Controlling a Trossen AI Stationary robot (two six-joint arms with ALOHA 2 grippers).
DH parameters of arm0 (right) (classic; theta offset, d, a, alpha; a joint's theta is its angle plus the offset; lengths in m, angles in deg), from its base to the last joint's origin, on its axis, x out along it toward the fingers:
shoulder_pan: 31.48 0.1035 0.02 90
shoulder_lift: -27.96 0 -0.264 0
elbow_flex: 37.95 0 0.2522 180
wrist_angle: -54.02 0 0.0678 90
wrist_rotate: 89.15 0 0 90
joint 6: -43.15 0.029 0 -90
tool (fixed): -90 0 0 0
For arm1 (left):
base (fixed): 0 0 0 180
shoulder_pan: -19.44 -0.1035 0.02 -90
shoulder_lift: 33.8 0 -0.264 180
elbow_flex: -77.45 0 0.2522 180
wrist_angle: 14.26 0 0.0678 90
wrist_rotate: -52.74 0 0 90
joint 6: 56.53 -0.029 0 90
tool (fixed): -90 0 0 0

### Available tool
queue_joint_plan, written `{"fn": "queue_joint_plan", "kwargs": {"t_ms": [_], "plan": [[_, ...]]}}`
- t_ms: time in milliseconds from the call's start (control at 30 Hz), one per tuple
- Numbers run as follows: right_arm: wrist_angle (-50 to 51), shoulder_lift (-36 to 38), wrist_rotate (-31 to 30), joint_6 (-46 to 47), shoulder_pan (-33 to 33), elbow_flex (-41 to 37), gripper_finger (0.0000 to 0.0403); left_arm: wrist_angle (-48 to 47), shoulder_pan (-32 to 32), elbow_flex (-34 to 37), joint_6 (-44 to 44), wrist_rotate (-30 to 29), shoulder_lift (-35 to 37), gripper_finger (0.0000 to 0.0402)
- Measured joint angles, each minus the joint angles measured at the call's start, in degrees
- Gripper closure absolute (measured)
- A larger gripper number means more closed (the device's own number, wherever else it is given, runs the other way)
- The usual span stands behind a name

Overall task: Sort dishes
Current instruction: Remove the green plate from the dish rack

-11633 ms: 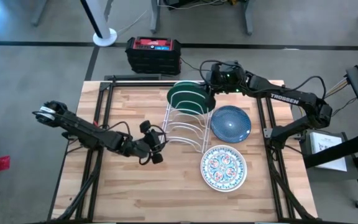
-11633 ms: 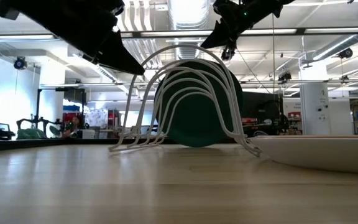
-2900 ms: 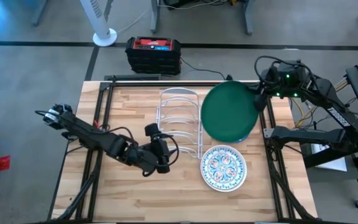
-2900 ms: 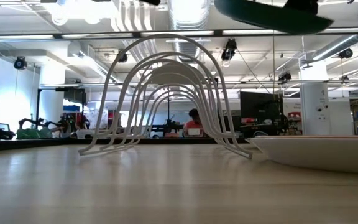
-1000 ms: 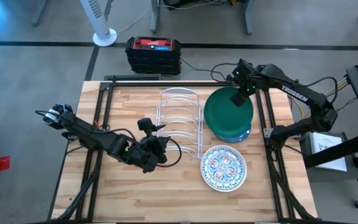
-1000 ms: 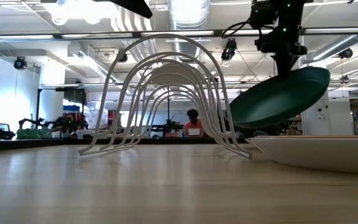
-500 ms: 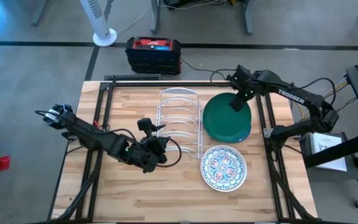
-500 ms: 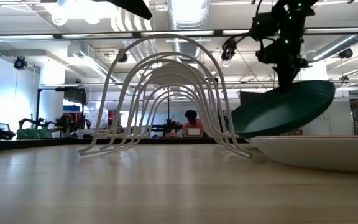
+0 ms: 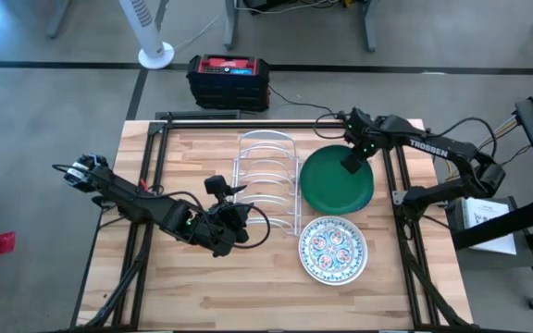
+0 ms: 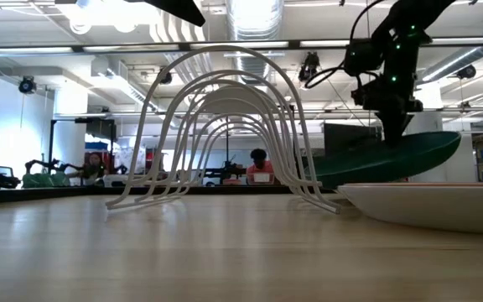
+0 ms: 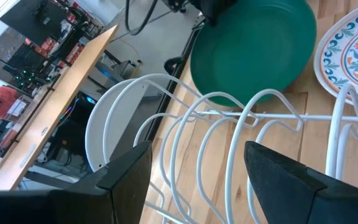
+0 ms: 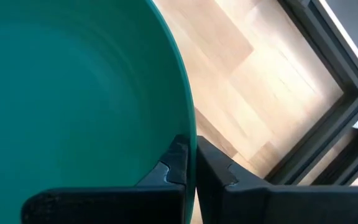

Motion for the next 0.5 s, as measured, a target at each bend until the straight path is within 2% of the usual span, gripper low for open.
{"fn": "queue_joint_plan", "kwargs": {"t_ms": [500], "plan": [[0.28,-0.11,-1.14,1.36,-0.13,-0.29,0.0295,0.07,0.0,0.0,0.61,0.02,0.0,0.0157]]}}
